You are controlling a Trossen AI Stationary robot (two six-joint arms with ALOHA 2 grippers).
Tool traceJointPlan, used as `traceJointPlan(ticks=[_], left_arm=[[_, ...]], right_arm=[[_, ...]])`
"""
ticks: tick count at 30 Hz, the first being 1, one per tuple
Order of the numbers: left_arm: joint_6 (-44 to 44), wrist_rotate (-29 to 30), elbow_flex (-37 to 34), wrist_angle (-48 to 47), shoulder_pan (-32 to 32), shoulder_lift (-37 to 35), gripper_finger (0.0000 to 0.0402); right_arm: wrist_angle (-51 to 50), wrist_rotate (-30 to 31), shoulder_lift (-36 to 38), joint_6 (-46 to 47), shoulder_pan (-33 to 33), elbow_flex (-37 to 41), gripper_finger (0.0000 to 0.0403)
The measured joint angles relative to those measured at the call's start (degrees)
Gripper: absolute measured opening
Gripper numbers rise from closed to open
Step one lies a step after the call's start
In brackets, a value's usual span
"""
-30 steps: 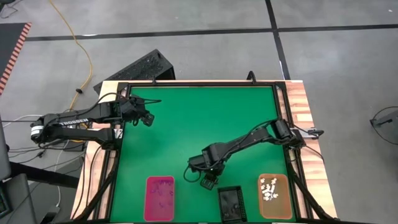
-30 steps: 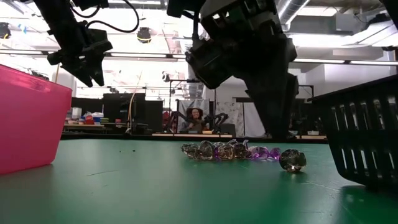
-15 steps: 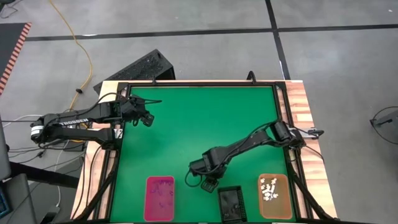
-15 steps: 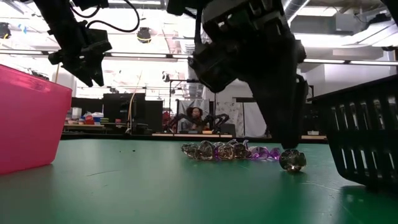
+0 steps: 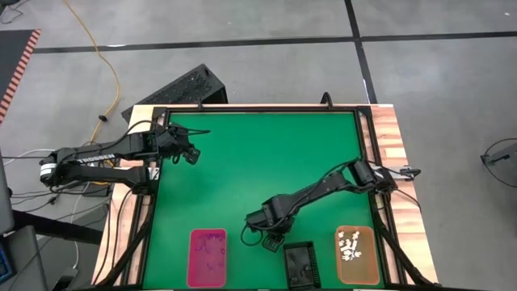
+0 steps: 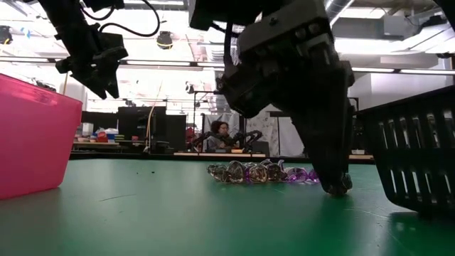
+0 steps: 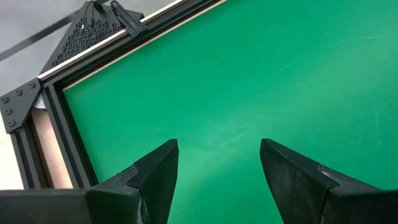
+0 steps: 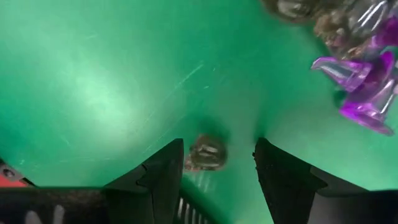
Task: Sort Halloween decoration
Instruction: Put the black skull toy into the black organizing bin
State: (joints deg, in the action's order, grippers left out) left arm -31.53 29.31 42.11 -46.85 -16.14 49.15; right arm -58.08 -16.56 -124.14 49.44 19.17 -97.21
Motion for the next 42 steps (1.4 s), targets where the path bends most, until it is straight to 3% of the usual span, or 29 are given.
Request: traceJointPlan(ticks=[13, 34, 42], left_arm=[[-0.2, 1.2, 0.0, 0.0, 0.0, 0.0, 0.0219], [-0.8, 1.2, 0.0, 0.0, 0.0, 0.0, 0.0219], [-0.7, 1.3, 0.0, 0.0, 0.0, 0.0, 0.0219]], right_arm=[[0.7, 2.8, 0.0, 0.3, 1.1, 0.0, 0.0221], [0.7, 3.0, 0.2, -1.8, 0.3, 0.0, 0.0121], [-0.4, 3.0, 0.4, -4.1, -1.4, -2.2, 0.0112]])
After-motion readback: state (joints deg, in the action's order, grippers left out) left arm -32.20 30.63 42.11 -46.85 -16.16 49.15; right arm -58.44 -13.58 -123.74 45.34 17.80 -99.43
